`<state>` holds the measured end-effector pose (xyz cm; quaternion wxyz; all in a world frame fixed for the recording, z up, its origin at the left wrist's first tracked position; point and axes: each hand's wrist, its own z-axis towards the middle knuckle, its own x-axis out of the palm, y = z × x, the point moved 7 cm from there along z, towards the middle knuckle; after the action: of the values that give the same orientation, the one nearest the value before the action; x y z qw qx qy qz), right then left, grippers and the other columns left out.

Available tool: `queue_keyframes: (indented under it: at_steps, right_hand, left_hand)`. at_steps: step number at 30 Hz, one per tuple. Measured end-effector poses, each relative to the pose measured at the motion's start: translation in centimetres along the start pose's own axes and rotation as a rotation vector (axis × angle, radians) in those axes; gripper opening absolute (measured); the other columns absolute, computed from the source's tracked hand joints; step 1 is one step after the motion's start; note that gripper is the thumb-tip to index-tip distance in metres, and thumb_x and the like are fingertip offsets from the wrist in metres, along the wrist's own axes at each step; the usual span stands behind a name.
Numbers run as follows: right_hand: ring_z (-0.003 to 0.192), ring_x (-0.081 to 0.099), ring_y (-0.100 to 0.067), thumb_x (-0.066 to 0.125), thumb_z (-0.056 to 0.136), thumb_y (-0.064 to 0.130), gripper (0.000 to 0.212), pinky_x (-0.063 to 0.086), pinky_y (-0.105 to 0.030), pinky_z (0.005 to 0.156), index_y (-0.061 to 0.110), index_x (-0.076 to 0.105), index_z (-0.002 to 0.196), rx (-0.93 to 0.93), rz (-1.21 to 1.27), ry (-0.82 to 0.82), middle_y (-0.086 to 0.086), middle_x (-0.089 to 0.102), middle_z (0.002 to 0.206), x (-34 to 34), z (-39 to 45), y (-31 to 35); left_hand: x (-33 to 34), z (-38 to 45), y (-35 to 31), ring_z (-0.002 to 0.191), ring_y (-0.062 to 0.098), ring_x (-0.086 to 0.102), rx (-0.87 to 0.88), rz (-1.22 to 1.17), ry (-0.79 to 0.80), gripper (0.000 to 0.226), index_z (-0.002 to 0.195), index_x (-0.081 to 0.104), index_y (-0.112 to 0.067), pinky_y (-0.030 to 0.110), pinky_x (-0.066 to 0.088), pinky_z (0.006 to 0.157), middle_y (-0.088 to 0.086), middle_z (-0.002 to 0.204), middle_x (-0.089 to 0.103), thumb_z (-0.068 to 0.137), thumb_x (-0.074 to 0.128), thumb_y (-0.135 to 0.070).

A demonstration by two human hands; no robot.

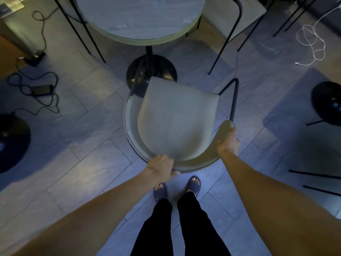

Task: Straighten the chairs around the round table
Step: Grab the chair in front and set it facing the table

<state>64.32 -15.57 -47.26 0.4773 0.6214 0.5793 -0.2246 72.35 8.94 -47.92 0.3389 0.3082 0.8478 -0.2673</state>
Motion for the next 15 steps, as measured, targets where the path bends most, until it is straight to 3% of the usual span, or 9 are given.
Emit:
queue_keyframes:
  at_steps: [5,9,11,13,15]
  right_hand:
    - [0.112,0.057,-0.045,0.063,0.091,0.007,0.069,0.049,-0.048,0.09,0.024,0.028,0.149,-0.133,-0.026,0.032,-0.027,0.059,0.122,0.1,0.9,1.6]
    - [0.109,0.058,-0.043,0.062,0.092,0.007,0.069,0.049,-0.045,0.087,0.028,0.029,0.149,-0.217,-0.069,0.059,-0.025,0.06,0.12,0.4,1.5,3.1]
    - [0.113,0.056,-0.042,0.059,0.093,0.004,0.06,0.046,-0.041,0.089,0.021,0.036,0.146,-0.294,-0.106,0.091,-0.023,0.058,0.126,0.6,1.8,4.3]
    - [0.119,0.051,-0.042,0.053,0.092,-0.002,0.048,0.043,-0.039,0.094,0.013,0.049,0.137,-0.412,-0.147,0.146,-0.023,0.047,0.136,1.3,1.1,5.6]
    - [0.133,0.036,-0.047,0.051,0.088,-0.004,0.049,0.038,-0.043,0.107,0.017,0.056,0.133,-0.524,-0.289,0.228,-0.024,0.023,0.152,2.6,-1.1,5.8]
  left_hand:
    - [0.3,-0.4,-0.3,0.105,0.037,0.062,-0.014,0.012,0.079,0.044,0.108,0.062,-0.002,0.039,0.05,0.08,0.021,0.11,0.062,0.089,0.063,-0.042]
    - [1.1,-0.8,-0.9,0.103,0.039,0.062,-0.021,-0.03,0.106,0.044,0.109,0.062,-0.001,0.041,0.05,0.082,0.022,0.109,0.061,0.093,0.058,-0.042]
    - [1.5,-1.1,-1.5,0.103,0.039,0.062,-0.034,-0.006,0.096,0.045,0.108,0.062,-0.003,0.04,0.05,0.081,0.021,0.109,0.062,0.094,0.055,-0.045]
    - [1.7,-1.3,-1.9,0.101,0.038,0.063,-0.049,0.038,0.05,0.048,0.105,0.063,-0.007,0.039,0.048,0.077,0.018,0.106,0.064,0.092,0.053,-0.052]
    - [1.5,-1.6,-2.0,0.095,0.034,0.064,-0.045,0.114,0.002,0.052,0.1,0.065,-0.013,0.035,0.042,0.071,0.014,0.102,0.066,0.085,0.055,-0.062]
